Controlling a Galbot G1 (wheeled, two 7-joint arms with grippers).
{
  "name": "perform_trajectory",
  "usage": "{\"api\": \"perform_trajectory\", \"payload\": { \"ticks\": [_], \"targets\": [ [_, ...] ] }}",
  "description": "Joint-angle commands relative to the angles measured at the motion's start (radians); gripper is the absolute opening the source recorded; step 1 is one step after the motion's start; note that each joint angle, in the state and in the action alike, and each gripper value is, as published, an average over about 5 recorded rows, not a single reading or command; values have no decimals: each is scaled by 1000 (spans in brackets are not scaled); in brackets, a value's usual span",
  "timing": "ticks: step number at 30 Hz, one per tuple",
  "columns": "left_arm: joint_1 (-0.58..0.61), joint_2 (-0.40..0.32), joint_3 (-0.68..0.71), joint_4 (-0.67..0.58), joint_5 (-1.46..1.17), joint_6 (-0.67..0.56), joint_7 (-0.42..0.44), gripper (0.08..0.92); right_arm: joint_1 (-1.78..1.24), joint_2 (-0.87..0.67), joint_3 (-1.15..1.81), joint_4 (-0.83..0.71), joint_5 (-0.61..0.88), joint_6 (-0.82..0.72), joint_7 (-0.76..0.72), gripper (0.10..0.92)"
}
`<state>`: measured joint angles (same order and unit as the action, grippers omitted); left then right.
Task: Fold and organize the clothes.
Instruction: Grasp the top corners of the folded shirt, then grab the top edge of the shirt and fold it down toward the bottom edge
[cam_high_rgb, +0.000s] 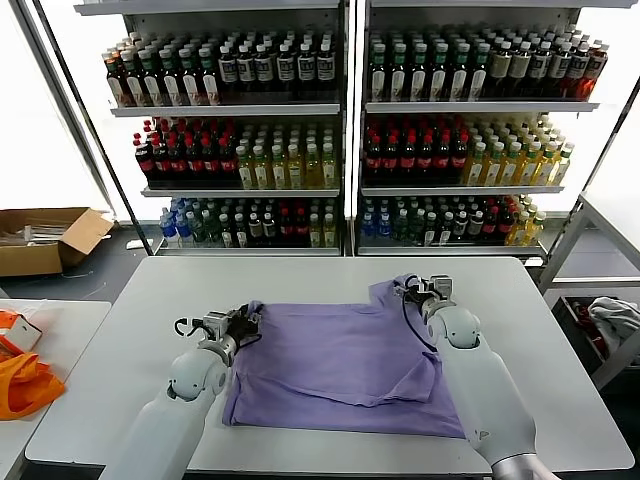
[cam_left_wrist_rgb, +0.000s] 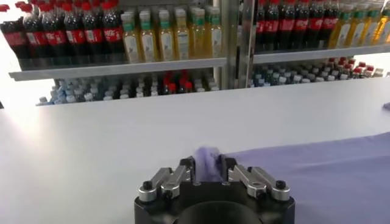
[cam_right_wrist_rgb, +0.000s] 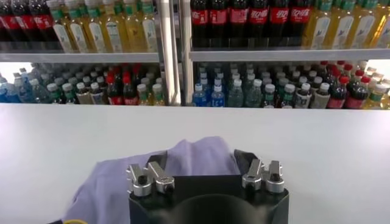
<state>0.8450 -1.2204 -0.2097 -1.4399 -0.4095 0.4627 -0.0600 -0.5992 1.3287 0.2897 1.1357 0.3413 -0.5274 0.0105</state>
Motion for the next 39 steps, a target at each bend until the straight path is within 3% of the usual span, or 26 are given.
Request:
{"api": "perform_trajectory", "payload": {
  "ticks": [1, 7, 14, 17, 29, 39],
  "targets": [
    [6, -2, 3, -2, 1, 4, 0, 255, -9, 4, -3, 10, 2, -10, 4, 549],
    [8, -4, 5, -12, 1, -4, -1, 103, -25, 3, -5, 33, 4, -16, 14, 375],
    [13, -10, 0, -14, 2, -45, 1, 83, -40, -4, -5, 75, 13, -17, 26, 170],
    [13, -12, -1, -17, 2, -58, 1, 83, -46, -7, -5, 97, 18, -19, 30, 119],
    [32, -2, -22, -65, -17, -102, 5, 83, -79, -21, 40, 269, 88, -31, 61, 113],
    [155, 40, -52, -195, 3, -97, 7, 83, -214, -41, 79, 499, 129, -43, 117, 113]
  ]
}}
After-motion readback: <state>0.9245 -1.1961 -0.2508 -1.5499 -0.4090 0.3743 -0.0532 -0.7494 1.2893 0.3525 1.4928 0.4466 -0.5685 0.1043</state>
